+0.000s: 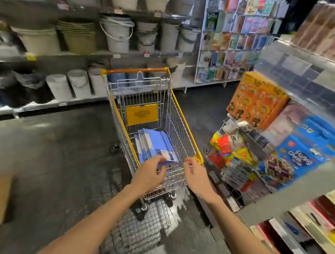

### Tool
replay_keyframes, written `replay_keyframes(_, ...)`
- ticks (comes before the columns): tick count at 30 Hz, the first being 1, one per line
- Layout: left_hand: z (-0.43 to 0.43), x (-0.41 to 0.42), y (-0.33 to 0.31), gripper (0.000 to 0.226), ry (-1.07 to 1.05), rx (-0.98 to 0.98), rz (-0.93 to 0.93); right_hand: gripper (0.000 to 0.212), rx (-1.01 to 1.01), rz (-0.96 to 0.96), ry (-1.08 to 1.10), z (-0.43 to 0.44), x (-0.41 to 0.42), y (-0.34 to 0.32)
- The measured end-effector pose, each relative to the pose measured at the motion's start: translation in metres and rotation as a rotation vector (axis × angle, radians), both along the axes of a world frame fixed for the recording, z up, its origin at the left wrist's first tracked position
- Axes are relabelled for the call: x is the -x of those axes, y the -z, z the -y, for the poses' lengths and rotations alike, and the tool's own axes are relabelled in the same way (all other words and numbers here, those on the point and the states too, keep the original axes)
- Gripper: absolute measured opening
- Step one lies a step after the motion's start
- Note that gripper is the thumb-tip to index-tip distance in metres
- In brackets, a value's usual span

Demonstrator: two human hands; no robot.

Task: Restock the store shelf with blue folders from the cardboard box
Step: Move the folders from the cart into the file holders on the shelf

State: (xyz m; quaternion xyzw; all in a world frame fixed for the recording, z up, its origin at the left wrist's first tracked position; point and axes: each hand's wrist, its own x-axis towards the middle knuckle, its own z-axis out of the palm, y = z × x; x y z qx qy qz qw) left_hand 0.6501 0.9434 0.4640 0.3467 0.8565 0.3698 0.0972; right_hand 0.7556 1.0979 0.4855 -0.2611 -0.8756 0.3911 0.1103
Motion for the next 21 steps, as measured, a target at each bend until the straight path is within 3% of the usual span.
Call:
replay_keyframes(9,0.011,0.086,0.049,0.033,-0.046,0.095,0.157,0.031,0.031,0.222,-0.087,-0.003,0.094,0.052)
replay_keyframes(21,-0.069,0.227,0.096,0.030,-0.149,0.188,0.363,0.028,0.201,0.393,-0.068,-0.081,0.245,0.128)
